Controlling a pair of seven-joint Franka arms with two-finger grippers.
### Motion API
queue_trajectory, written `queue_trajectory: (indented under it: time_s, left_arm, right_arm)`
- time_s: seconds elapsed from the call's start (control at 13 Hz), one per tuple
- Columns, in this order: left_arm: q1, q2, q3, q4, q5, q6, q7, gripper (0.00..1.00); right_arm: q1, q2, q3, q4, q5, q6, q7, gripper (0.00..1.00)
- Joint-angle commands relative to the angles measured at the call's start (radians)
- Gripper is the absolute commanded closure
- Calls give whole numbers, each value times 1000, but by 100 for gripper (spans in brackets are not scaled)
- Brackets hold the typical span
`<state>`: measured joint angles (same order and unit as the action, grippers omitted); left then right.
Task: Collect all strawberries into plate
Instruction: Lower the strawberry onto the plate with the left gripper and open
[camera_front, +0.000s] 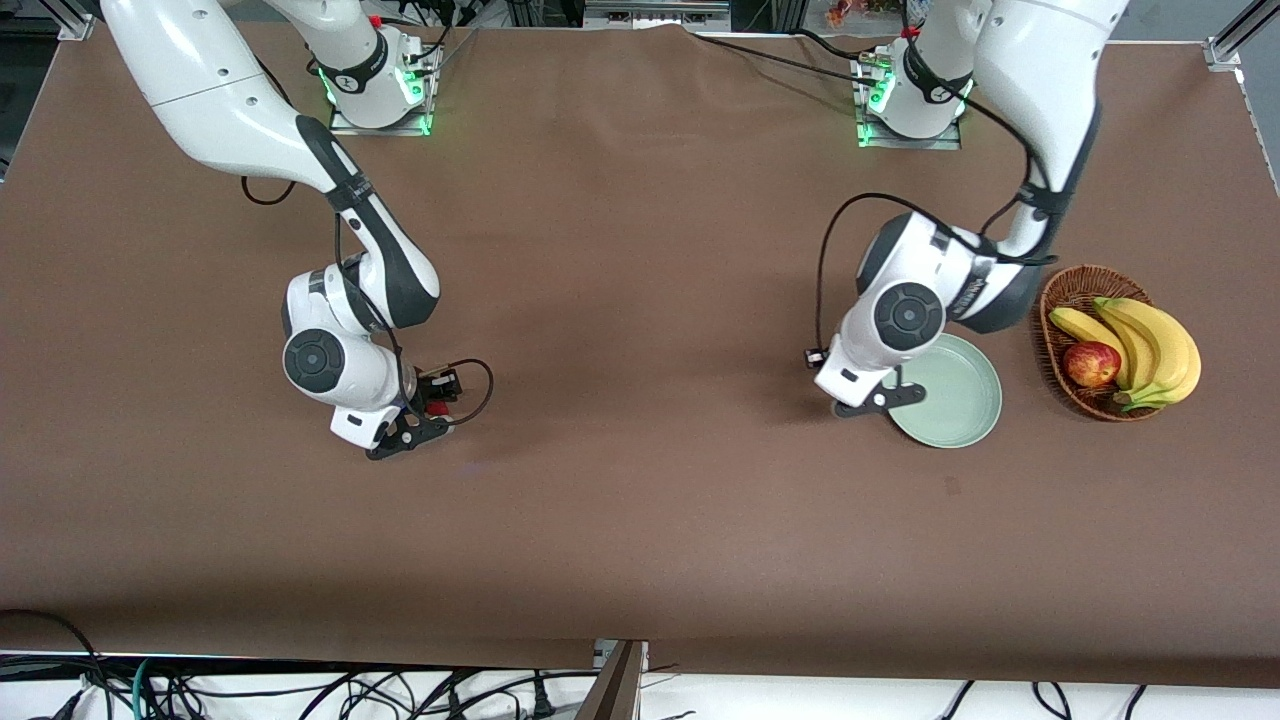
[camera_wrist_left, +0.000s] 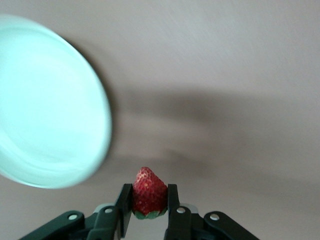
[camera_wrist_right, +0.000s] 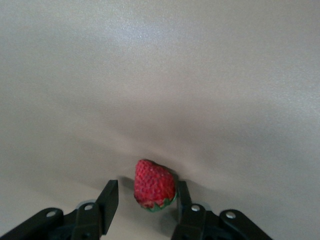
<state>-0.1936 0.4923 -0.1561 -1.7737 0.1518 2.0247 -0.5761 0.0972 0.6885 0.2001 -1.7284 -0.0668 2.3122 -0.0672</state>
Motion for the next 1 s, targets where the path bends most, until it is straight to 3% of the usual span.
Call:
queue_trajectory:
  time_s: [0.0,0.15,0.31,0.38,0.46,0.77,0.92]
  left_arm:
    - [74,23,-2,36,124,-32,160,91]
    - [149,60,-3,31,198,37,261,87]
    - [183,107,-3,25,198,83,294,82]
    - [181,109,-5,23,196,89,292,55]
    - [178,109,-5,26,193,89,288,1]
    - [187,109,-5,30,183,89,292,0]
    - [187,115,-5,31,183,89,292,0]
  right_arm:
    - [3,-24,-4,-36,-8,21,-14,58]
    - [4,-24,-4,-36,-8,24,-13,67]
    - [3,-27,-1,-33,-7,19,-2,70]
    - [6,-32,4,-28,-2,15,7,71]
    - [7,-34,11,-22,-2,15,30,73]
    - [21,-34,93,33,5,10,217,73]
    - [91,-24,97,85,5,7,366,73]
